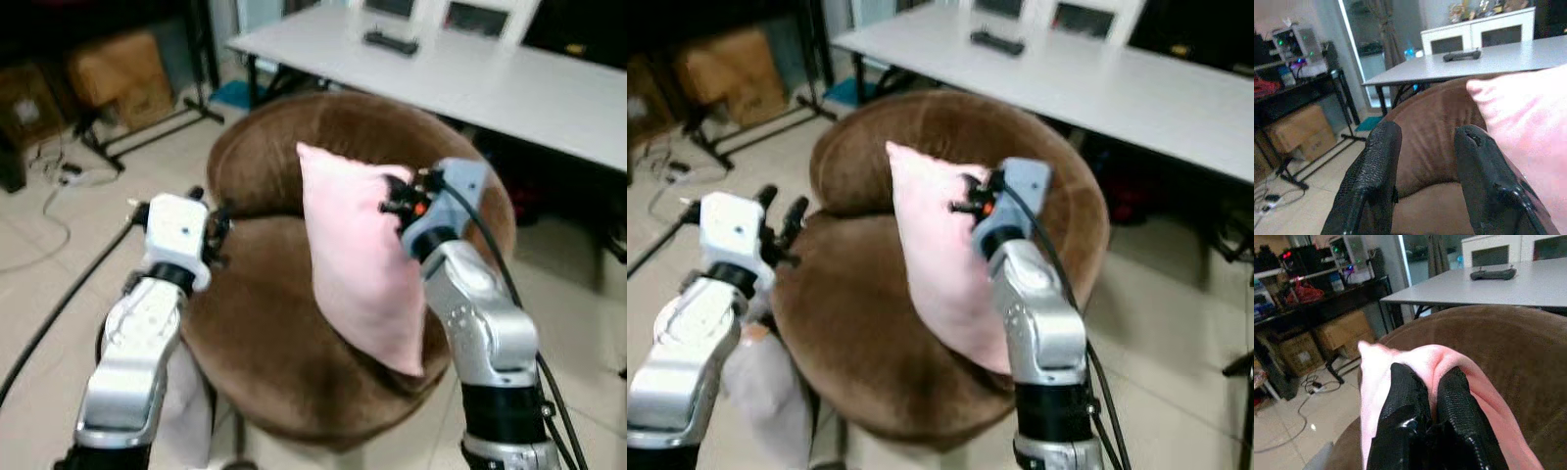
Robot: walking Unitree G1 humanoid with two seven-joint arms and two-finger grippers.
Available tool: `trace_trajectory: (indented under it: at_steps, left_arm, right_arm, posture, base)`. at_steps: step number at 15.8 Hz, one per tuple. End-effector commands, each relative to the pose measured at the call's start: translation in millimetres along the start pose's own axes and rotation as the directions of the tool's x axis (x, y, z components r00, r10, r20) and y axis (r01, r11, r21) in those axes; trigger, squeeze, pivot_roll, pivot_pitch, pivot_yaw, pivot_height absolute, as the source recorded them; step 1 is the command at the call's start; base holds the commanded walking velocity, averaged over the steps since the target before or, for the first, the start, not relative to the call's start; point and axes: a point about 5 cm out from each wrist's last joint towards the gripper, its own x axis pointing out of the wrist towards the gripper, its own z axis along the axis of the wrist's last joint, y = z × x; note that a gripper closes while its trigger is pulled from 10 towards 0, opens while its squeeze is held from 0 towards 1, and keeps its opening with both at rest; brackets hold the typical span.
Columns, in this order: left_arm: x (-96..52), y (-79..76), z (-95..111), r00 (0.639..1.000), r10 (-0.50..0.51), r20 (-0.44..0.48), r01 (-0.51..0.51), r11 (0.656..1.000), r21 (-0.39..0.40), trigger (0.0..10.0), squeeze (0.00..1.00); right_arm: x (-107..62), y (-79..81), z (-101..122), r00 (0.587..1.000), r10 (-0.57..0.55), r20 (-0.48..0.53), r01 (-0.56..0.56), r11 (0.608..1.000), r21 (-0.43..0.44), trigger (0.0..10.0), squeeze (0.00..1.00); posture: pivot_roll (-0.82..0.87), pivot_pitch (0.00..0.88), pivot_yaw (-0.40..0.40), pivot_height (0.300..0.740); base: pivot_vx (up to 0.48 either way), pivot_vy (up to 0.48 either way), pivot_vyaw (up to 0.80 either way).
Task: Move the pillow to the sofa from floor
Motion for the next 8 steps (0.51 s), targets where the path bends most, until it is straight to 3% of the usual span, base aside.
trace_trajectory:
  at_steps: [1, 8]
  left_arm:
    - [1.0, -6.3, 1.4, 1.0, -0.021, 0.005, 0.021, 1.0, -0.012, 10.0, 0.0]
    - [0.3, -6.4, 1.2, 1.0, -0.028, 0.004, 0.028, 0.999, -0.016, 10.0, 0.0]
  right_arm:
    - [-0.9, -6.3, 14.3, 0.998, -0.01, 0.063, 0.011, 1.0, -0.009, 10.0, 0.0]
    - [-1.5, -4.7, 13.5, 0.998, -0.002, 0.061, 0.003, 1.0, -0.007, 10.0, 0.0]
  posture:
    - [0.09, 0.0, -0.035, 0.74]
    - [0.09, 0.0, -0.035, 0.74]
  base:
    - [0.274, 0.0, -0.8]
    - [0.305, 0.0, 0.0]
